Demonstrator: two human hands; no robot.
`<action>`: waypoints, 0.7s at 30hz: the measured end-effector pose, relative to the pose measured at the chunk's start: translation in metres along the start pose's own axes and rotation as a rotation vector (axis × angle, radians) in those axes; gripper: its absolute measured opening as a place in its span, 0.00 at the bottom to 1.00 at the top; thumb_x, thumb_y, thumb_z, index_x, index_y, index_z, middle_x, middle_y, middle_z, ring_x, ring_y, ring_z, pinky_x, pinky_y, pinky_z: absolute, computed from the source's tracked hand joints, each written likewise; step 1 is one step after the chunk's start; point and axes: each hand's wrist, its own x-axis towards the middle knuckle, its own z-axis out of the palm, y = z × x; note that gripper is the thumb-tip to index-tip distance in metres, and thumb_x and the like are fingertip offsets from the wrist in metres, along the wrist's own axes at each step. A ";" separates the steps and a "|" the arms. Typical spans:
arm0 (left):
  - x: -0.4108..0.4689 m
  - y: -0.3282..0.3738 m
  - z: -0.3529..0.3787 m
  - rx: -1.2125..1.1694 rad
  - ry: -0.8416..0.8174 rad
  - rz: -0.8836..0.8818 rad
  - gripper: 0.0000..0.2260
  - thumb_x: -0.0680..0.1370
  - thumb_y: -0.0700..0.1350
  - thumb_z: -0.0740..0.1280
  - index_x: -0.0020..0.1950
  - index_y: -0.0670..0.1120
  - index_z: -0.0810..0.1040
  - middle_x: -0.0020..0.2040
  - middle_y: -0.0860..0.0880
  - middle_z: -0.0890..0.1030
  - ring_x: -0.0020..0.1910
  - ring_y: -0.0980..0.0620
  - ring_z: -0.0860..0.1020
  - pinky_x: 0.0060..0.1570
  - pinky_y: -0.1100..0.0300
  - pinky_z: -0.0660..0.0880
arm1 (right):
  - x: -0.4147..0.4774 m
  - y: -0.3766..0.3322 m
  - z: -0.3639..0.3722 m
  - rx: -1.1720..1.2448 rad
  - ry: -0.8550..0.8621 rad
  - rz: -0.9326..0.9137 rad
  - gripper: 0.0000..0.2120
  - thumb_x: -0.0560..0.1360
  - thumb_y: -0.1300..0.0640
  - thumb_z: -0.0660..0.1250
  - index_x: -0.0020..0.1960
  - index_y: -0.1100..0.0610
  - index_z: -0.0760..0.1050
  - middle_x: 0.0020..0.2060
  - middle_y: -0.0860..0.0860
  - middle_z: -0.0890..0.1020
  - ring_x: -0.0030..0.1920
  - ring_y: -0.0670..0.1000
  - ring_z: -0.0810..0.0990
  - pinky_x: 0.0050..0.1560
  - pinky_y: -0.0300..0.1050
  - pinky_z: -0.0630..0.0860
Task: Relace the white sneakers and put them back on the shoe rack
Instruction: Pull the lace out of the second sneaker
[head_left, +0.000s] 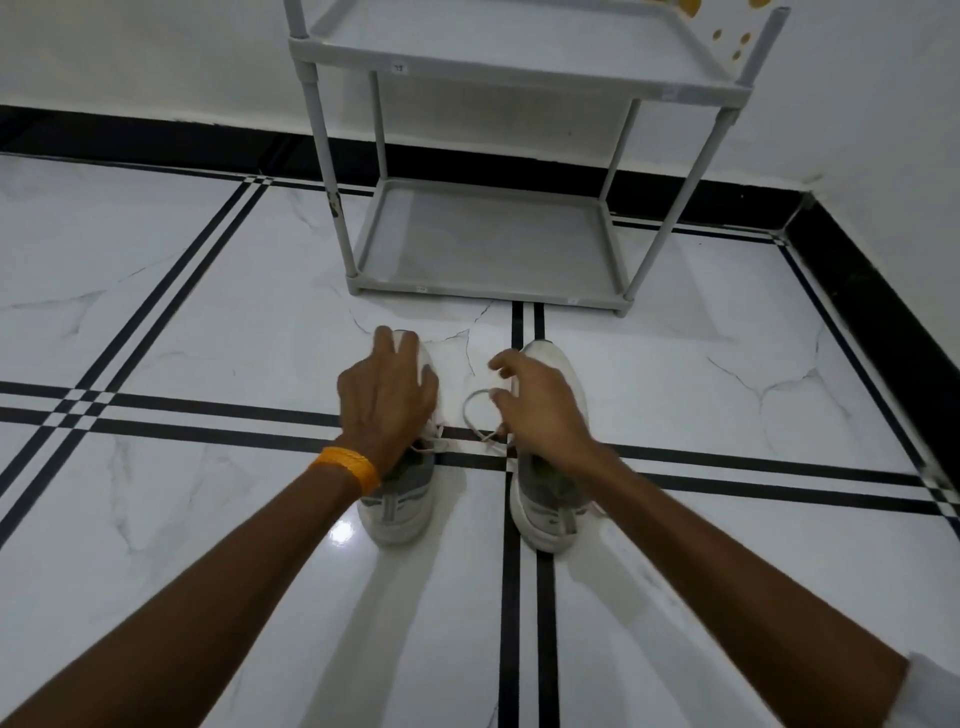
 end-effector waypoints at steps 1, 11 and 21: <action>0.002 0.017 -0.001 -0.006 -0.017 0.081 0.11 0.77 0.49 0.62 0.55 0.44 0.75 0.51 0.44 0.76 0.36 0.43 0.78 0.32 0.56 0.71 | 0.002 0.013 -0.015 -0.109 0.044 -0.001 0.16 0.77 0.61 0.66 0.64 0.54 0.76 0.59 0.52 0.81 0.51 0.54 0.83 0.53 0.50 0.80; -0.025 0.093 0.038 -0.399 -0.569 0.184 0.06 0.78 0.41 0.62 0.52 0.39 0.74 0.50 0.39 0.78 0.49 0.40 0.77 0.44 0.54 0.71 | -0.017 0.072 -0.047 -0.192 -0.018 0.297 0.14 0.74 0.48 0.72 0.38 0.57 0.74 0.33 0.54 0.81 0.37 0.56 0.82 0.42 0.51 0.80; -0.014 0.088 0.027 -0.956 -0.784 -0.493 0.07 0.73 0.41 0.61 0.34 0.46 0.71 0.38 0.44 0.74 0.37 0.45 0.74 0.50 0.46 0.79 | -0.012 0.072 -0.050 0.508 -0.060 0.667 0.13 0.78 0.62 0.66 0.36 0.60 0.70 0.26 0.55 0.70 0.23 0.49 0.69 0.26 0.40 0.73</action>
